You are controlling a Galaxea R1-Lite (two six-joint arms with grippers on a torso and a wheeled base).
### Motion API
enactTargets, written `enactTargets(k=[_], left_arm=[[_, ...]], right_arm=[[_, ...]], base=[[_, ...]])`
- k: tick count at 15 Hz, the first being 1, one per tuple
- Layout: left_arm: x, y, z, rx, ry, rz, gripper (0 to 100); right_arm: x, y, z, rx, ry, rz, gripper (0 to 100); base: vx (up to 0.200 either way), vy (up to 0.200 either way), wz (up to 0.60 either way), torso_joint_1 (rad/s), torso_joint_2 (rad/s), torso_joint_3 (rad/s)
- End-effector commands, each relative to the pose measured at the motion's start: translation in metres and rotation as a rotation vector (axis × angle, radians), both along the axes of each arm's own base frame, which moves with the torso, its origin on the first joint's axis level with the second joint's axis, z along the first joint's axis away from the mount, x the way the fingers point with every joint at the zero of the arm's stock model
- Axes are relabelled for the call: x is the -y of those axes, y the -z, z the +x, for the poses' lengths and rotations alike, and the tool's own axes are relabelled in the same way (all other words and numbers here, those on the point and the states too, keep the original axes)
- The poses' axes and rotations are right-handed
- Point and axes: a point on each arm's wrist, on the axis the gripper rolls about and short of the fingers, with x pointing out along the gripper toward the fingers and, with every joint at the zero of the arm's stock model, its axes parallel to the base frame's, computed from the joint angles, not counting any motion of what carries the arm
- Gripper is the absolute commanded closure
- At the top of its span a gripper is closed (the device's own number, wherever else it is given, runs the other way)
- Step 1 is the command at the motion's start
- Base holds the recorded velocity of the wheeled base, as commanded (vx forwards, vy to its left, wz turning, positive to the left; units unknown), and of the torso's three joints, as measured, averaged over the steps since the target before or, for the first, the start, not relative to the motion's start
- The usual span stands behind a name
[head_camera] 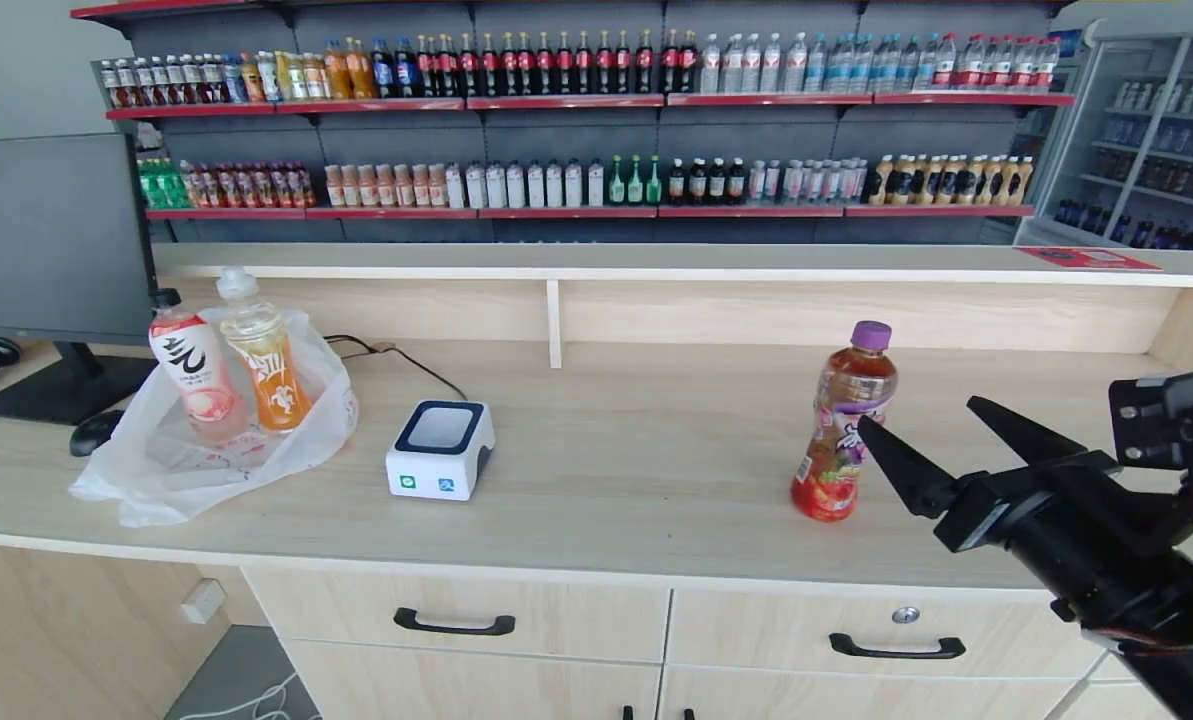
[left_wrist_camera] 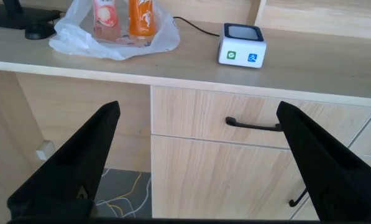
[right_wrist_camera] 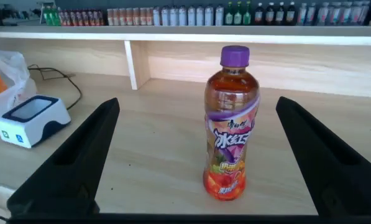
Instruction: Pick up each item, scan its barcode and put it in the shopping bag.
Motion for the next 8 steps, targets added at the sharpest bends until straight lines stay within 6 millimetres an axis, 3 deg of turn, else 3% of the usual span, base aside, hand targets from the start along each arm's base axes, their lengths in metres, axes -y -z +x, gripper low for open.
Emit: enactTargets(k=[1,4,8], left_arm=[[0.0,0.0,0.0,0.002,-0.001,0.0,0],[0.0,0.0,0.0,0.002,0.001,0.002,0],[0.0,0.0,0.0,0.002,-0.001,0.0,0]], right_arm=[[0.004,0.016,0.005,-0.071,0.027,-0.03,0],[0.006,0.02,0.013,-0.088,0.047,-0.021,0],[0.009,0.039,0.028,-0.173,0.085,-0.028,0]], base=[[0.0,0.0,0.0,0.0,0.0,0.0],[0.0,0.0,0.0,0.0,0.0,0.0],[0.0,0.0,0.0,0.0,0.0,0.0]])
